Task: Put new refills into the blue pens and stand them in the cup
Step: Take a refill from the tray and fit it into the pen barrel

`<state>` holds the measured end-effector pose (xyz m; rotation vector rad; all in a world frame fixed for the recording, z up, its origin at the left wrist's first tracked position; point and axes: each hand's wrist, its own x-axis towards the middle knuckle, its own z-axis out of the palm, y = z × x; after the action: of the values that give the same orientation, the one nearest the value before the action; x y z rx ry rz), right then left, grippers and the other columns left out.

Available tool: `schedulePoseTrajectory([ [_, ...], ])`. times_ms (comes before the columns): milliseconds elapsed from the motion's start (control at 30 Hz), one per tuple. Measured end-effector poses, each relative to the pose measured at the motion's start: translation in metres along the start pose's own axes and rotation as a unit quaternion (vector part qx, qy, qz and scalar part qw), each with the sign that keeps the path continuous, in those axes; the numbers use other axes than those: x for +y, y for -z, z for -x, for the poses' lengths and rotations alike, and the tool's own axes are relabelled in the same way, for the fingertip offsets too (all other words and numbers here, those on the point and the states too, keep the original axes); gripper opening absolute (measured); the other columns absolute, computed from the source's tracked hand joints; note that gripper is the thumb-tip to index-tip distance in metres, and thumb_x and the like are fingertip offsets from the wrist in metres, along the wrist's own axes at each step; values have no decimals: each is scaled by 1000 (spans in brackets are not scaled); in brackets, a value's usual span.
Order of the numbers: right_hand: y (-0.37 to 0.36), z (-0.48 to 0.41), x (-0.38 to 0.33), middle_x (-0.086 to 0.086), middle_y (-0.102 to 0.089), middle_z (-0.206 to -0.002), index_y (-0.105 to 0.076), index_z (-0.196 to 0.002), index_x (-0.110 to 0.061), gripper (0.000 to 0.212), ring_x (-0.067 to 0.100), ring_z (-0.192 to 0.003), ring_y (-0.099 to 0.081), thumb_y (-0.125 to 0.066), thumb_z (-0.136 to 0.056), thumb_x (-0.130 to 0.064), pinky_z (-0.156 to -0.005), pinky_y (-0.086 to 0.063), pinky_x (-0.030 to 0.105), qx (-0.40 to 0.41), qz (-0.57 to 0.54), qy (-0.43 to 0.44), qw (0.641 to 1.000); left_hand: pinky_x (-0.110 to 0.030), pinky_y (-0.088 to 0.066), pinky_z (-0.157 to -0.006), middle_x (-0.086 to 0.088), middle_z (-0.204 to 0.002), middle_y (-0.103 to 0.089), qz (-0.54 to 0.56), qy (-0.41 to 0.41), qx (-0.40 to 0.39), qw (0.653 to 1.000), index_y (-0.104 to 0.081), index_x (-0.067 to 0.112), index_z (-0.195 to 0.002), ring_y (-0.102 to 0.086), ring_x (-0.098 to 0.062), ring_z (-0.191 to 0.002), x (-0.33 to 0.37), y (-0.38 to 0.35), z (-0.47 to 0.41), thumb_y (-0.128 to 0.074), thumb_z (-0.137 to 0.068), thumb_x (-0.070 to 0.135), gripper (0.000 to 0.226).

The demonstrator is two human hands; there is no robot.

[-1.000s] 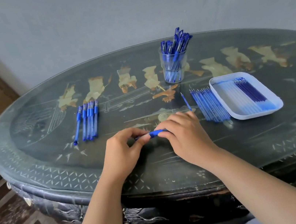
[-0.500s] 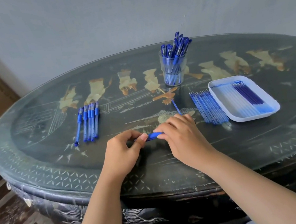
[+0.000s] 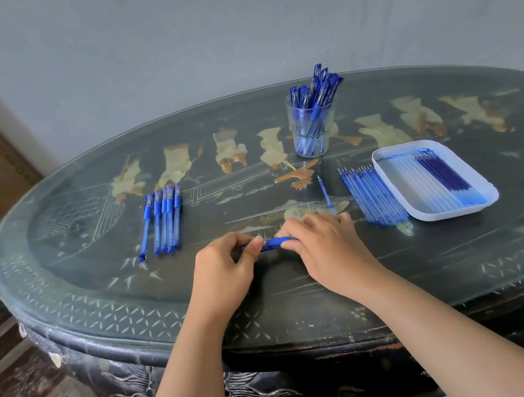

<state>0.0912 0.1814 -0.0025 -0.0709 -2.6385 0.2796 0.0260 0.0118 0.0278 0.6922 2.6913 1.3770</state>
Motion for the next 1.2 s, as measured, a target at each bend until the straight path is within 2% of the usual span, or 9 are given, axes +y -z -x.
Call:
schedulePoseTrajectory([
  [133,2,0,-1,-4,-57,-78,-57,-98,-27,4,23,-76,-54,-54,-97,-30,-69,-29,35,-22,-4,-2,1000,-10,-37,-56,4,-69,-66,-8,-9,4,1000,-68,23,-80,-52,2,-60,0,0,0,-63,-93,27,15],
  [367,9,-1,-4,-2,-58,-94,-51,-107,-25,11,23,-90,-50,-42,-103,-29,-77,-30,39,-81,-22,-3,996,-10,-37,-55,5,-68,-64,-14,-7,4,1000,-69,22,-81,-52,3,-60,0,0,1,-63,-93,28,15],
  [633,12,-1,-7,0,-57,-94,-50,-106,-23,10,23,-91,-48,-40,-103,-25,-77,-29,39,-96,-27,-10,995,-10,-35,-55,12,-63,-54,-48,-23,-1,999,-71,15,-89,-49,1,-56,-1,-2,-2,-60,-95,27,18],
  [800,13,-1,-9,1,-56,-92,-50,-105,-22,9,24,-89,-48,-42,-103,-24,-77,-29,39,-98,-26,-11,995,-11,-34,-63,15,-70,-54,-72,-43,-2,996,-69,13,-90,-50,-1,-69,-2,-5,-3,-56,-97,27,21],
  [1000,16,-1,-10,1,-56,-94,-48,-108,-23,11,24,-90,-49,-38,-104,-26,-80,-35,41,-108,-18,-11,994,-11,-33,-61,13,-65,-50,-50,-28,-4,998,-64,17,-83,-48,-3,-66,-3,-4,-3,-55,-98,27,20],
  [1067,16,-1,-9,0,-57,-95,-48,-109,-23,12,23,-91,-49,-37,-104,-26,-80,-35,41,-110,-19,-13,994,-15,-32,-65,11,-64,-51,-42,-23,-22,999,-63,20,-83,-46,-7,-65,-2,-3,-3,-53,-99,29,20],
  [1100,16,-1,-9,0,-57,-95,-48,-109,-23,12,23,-91,-49,-37,-104,-26,-80,-34,40,-109,-21,-14,994,-21,-34,-70,11,-65,-53,-40,-29,-33,998,-63,23,-84,-48,-7,-66,-2,-3,-3,-53,-98,31,19],
  [1200,15,-1,-8,0,-56,-94,-47,-109,-23,12,24,-90,-49,-37,-104,-26,-80,-34,41,-112,-21,-17,993,-34,-42,-82,19,-80,-64,-21,-80,-37,996,-66,36,-88,-54,3,-80,-6,-3,-4,-63,-93,30,8],
])
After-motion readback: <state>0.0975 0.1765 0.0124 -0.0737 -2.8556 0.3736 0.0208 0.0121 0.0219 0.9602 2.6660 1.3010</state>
